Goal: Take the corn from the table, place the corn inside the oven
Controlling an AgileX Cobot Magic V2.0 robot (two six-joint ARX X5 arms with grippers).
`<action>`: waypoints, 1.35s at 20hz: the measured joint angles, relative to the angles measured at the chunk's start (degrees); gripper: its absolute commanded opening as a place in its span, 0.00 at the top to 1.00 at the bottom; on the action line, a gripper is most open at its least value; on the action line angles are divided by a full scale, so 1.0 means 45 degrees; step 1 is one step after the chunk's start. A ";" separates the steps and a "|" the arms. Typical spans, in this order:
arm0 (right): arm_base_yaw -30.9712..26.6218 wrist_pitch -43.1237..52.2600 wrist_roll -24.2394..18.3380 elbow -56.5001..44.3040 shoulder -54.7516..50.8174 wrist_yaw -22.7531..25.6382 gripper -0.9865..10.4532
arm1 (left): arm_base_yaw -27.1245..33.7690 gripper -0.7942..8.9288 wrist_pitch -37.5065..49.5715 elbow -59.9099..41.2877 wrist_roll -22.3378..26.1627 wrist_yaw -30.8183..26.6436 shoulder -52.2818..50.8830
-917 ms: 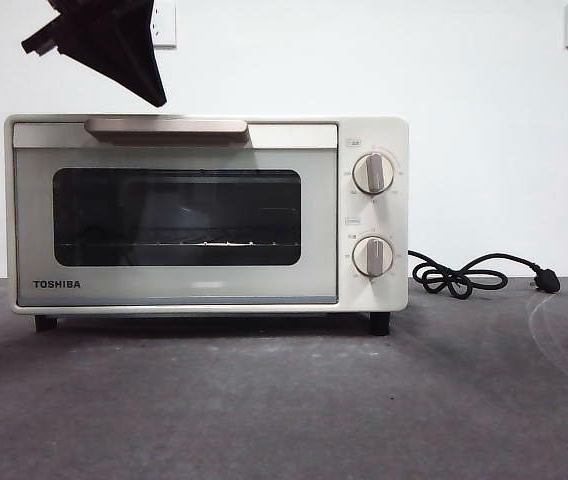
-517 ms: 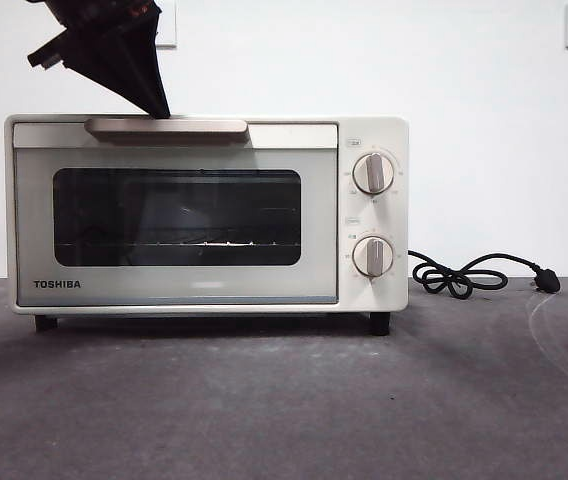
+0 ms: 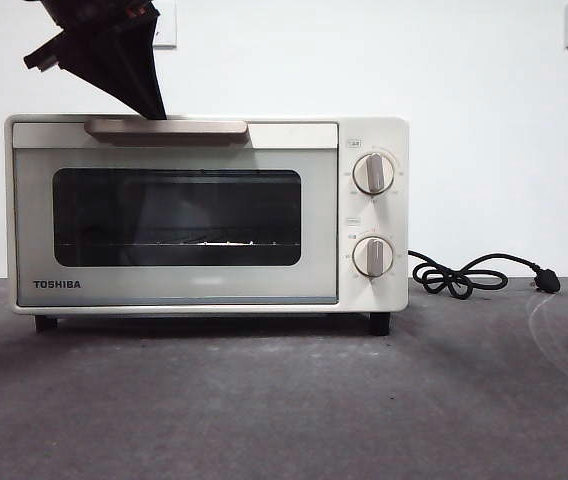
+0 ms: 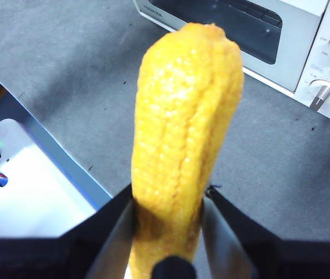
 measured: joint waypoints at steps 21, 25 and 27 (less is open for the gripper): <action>0.0000 -0.0389 -0.0005 0.0000 0.0000 -0.0005 0.92 | -0.1710 0.92 -0.4988 -0.0049 0.0559 -0.0034 0.0087; 0.0000 -0.0597 -0.0010 0.0000 0.0000 -0.0010 0.92 | -0.2312 0.92 -0.5387 -0.0053 0.0563 -0.0044 0.0087; 0.0000 -0.0593 -0.0024 0.0000 0.0000 -0.0015 0.92 | -0.2686 0.92 -0.5450 -0.0068 0.0563 -0.0049 -0.0049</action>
